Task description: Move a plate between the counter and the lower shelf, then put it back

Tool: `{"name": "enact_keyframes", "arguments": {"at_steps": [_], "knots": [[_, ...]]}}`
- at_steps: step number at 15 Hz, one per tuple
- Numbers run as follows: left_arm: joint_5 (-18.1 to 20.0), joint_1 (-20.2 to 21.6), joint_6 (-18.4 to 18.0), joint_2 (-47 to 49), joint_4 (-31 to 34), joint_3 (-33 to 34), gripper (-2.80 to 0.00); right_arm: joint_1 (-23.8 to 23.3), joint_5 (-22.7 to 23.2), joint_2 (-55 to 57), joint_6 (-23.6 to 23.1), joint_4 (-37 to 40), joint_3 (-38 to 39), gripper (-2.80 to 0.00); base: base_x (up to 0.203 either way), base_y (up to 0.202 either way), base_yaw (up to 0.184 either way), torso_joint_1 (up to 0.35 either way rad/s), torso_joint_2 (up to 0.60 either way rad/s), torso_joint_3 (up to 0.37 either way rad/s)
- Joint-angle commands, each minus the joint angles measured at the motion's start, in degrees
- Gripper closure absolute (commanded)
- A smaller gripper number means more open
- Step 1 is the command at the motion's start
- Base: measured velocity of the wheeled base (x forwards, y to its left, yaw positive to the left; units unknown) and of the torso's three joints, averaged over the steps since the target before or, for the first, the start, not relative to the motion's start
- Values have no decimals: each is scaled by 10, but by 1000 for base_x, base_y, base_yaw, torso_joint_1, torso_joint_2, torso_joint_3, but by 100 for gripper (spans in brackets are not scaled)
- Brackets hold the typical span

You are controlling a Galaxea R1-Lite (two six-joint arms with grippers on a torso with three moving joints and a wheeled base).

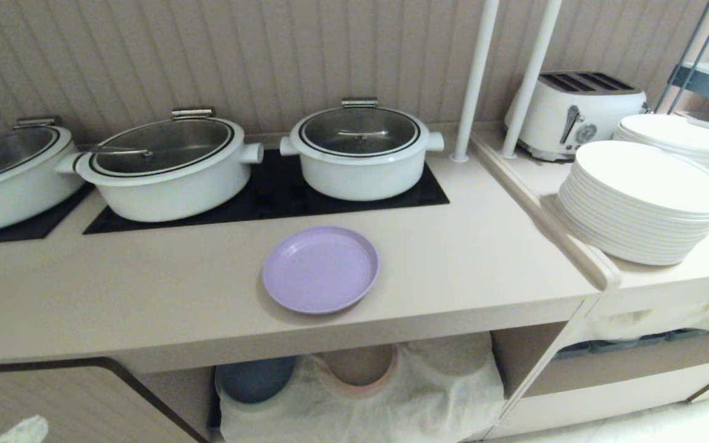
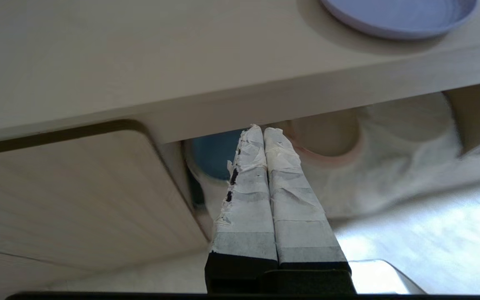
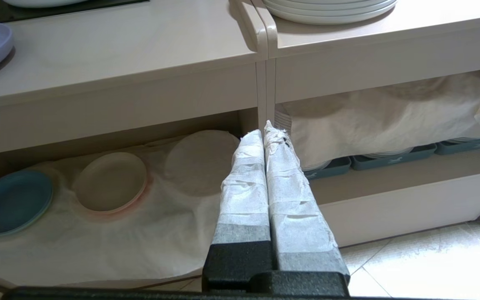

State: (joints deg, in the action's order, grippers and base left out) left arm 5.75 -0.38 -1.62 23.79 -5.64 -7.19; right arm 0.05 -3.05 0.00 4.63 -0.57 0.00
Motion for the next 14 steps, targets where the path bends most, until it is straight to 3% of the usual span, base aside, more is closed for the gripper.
{"name": "enact_keyframes", "arguments": {"at_steps": [1, 7, 8, 11, 14], "knots": [[1, 8, -10, -116, -1, 41, 0, 0, 0, 0, 0, 0, 0, 0, 0, 0, 0, 0, 0, 0], [-4, 3, -49, -224, 19, 64, 0, 0, 0, 1, 0, 0, 0, 0, 0, 0, 0, 0, 0, 0], [-9, 3, -51, -237, 49, 58, 0, 0, 0, 0, 0, 0, 0, 0, 0, 0, 0, 0, 0, 0], [-35, 3, -55, -238, 47, 72, 0, 0, 0, 1, 0, 0, 0, 0, 0, 0, 0, 0, 0, 0], [-37, 3, -23, -238, 58, 72, 0, 0, 0, 0, 0, 0, 0, 0, 0, 0, 0, 0, 0, 0]]}}
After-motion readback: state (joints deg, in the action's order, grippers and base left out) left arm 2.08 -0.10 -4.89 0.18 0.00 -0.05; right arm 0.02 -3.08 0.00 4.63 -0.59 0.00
